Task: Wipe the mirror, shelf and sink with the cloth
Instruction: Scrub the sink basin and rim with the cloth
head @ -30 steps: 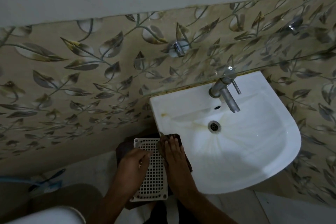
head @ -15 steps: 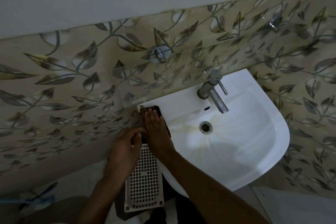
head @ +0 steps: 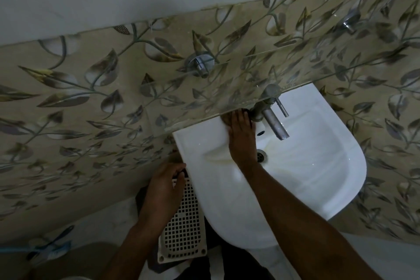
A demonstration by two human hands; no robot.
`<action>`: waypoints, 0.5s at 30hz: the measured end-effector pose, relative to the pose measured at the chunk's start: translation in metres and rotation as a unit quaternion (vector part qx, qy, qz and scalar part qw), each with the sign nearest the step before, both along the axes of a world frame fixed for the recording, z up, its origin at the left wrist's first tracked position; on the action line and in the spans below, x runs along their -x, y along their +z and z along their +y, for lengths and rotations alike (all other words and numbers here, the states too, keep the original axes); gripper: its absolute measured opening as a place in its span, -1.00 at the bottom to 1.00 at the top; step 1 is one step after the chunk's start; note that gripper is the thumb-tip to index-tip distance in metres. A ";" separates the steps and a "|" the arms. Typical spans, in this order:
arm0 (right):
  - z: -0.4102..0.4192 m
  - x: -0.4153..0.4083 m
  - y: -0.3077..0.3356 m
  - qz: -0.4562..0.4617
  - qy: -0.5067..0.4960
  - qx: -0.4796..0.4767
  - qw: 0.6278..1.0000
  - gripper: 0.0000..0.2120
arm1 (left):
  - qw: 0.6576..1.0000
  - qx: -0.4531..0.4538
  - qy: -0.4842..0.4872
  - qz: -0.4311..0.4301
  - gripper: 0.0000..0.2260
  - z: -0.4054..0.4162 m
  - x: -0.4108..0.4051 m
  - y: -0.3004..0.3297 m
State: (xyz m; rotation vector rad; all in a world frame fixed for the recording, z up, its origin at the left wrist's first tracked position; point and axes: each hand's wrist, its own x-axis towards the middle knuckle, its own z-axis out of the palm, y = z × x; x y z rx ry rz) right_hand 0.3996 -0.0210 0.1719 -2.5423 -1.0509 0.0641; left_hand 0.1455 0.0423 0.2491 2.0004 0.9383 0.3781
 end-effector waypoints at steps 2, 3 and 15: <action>0.007 0.011 0.005 0.029 -0.019 -0.011 0.999 -0.52 | 1.000 -0.009 0.019 0.002 -0.76 -0.002 0.006 -0.004; 0.012 0.025 0.005 0.036 0.004 -0.014 0.999 -0.52 | 0.999 -0.015 0.032 0.012 -0.77 -0.003 0.007 -0.007; -0.065 0.159 -0.002 0.162 0.224 0.001 0.961 -0.44 | 0.998 -0.064 -0.008 0.013 -0.80 -0.015 0.013 -0.011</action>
